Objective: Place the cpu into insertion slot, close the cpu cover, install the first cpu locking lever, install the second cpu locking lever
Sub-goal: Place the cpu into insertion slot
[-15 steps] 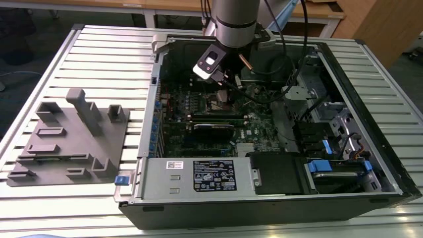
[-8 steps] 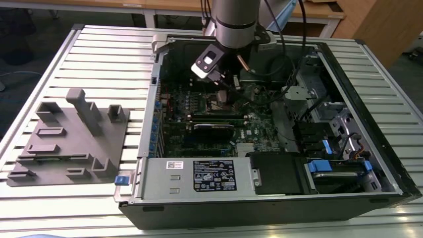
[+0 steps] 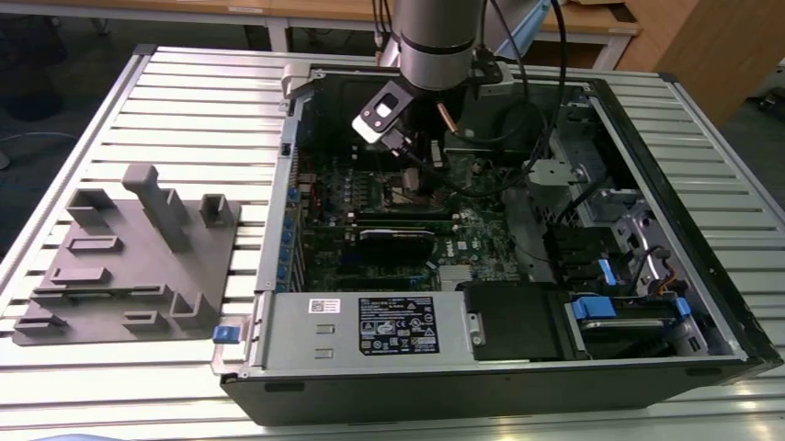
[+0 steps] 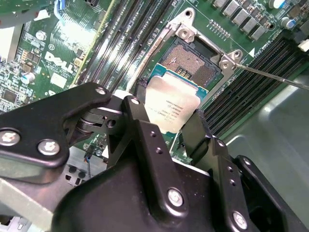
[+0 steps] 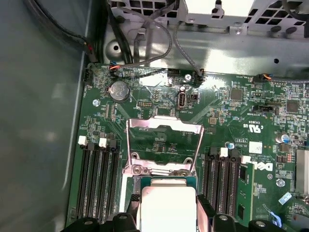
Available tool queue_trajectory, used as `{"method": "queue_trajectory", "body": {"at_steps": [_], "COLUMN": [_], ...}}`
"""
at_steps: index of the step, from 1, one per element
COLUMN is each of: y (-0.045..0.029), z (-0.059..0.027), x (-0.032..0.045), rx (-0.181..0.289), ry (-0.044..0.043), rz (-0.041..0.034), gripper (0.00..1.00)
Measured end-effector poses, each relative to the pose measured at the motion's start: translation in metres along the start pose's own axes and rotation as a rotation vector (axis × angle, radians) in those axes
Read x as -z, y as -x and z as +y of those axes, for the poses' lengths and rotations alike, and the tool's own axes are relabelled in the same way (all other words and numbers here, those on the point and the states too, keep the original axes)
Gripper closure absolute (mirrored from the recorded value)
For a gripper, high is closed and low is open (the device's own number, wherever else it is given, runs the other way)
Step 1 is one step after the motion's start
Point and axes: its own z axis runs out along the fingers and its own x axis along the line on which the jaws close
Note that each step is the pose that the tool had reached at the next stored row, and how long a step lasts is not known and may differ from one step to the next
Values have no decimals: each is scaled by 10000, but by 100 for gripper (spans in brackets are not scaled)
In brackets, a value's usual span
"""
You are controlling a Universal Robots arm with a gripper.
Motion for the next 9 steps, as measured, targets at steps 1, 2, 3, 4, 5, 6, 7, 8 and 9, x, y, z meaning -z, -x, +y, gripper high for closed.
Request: {"method": "queue_trajectory", "body": {"at_steps": [1,2,3,4,5,6,7,8,9], "y": [0,0,0,0,-1,0,0,0,1], "z": [0,0,-1,0,0,0,0,0,0], "x": [0,0,1,0,0,0,0,1,1], "rx": [-44,-101,-164,-231,-299,-362,-418,-457,-483], "ry": [2,7,9,13,13,16,16,17,18], "rz": [18,62,84,94,95,94,90,86,84], "gripper": [46,46,46,46,46,46,46,46,46]}}
